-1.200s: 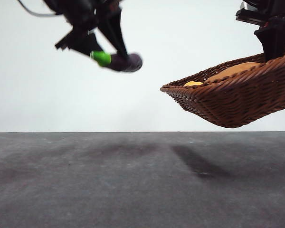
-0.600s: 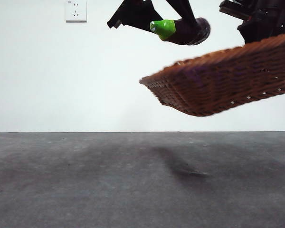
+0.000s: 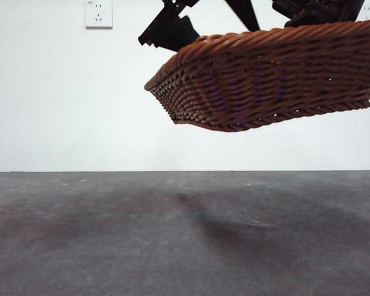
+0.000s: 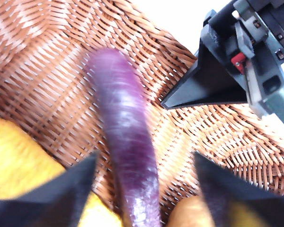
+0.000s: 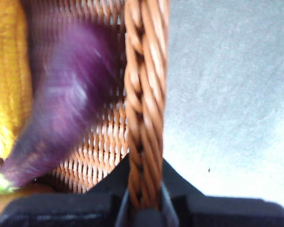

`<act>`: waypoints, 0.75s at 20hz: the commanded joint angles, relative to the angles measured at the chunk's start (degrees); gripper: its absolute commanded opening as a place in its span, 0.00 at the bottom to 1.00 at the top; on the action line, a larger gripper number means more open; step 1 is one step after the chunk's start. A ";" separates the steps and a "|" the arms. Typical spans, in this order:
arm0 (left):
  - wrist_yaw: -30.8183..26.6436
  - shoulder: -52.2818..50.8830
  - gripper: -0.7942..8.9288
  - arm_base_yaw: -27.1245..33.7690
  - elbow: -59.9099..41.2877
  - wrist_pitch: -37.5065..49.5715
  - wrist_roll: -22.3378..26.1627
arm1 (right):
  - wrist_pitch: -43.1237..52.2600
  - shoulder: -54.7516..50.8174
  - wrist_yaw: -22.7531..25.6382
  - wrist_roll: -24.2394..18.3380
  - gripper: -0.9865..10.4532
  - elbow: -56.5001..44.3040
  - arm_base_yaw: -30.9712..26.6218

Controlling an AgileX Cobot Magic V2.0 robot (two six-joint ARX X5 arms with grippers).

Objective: Help me put the vegetables on the table into the basket

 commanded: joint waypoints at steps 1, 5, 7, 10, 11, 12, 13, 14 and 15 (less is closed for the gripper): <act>-0.11 0.33 0.64 0.15 -0.24 2.95 0.59 | 0.26 0.35 -0.57 -0.55 0.08 -0.26 0.11; 0.09 -3.02 0.64 3.37 -0.24 0.85 1.14 | 0.55 0.37 5.16 0.09 0.08 -0.26 -0.28; 0.07 -5.73 0.63 4.83 -0.24 -3.63 2.82 | 1.16 0.50 6.27 0.04 0.08 -0.26 -2.03; -0.15 -10.95 0.60 5.66 -0.24 -12.59 8.44 | 2.93 1.18 6.27 -0.24 0.08 -0.26 -5.51; -0.15 -12.83 0.49 5.64 -0.24 -15.32 9.33 | 3.65 1.66 6.25 -0.63 0.08 -0.26 -6.73; -0.11 -14.64 0.31 5.44 -0.24 -17.22 9.57 | 4.55 2.23 6.25 -1.07 0.08 -0.26 -8.13; -0.13 -16.39 0.10 4.87 -0.24 -18.71 10.45 | 5.42 3.06 5.57 -1.81 0.08 -0.26 -9.53; -0.13 -18.14 0.08 4.17 -0.24 -20.31 10.47 | 6.19 4.26 4.07 -2.58 0.08 -0.26 -10.95; -0.13 -19.96 0.08 3.37 -0.24 -22.62 10.45 | 6.84 5.86 1.73 -3.58 0.08 -0.26 -12.31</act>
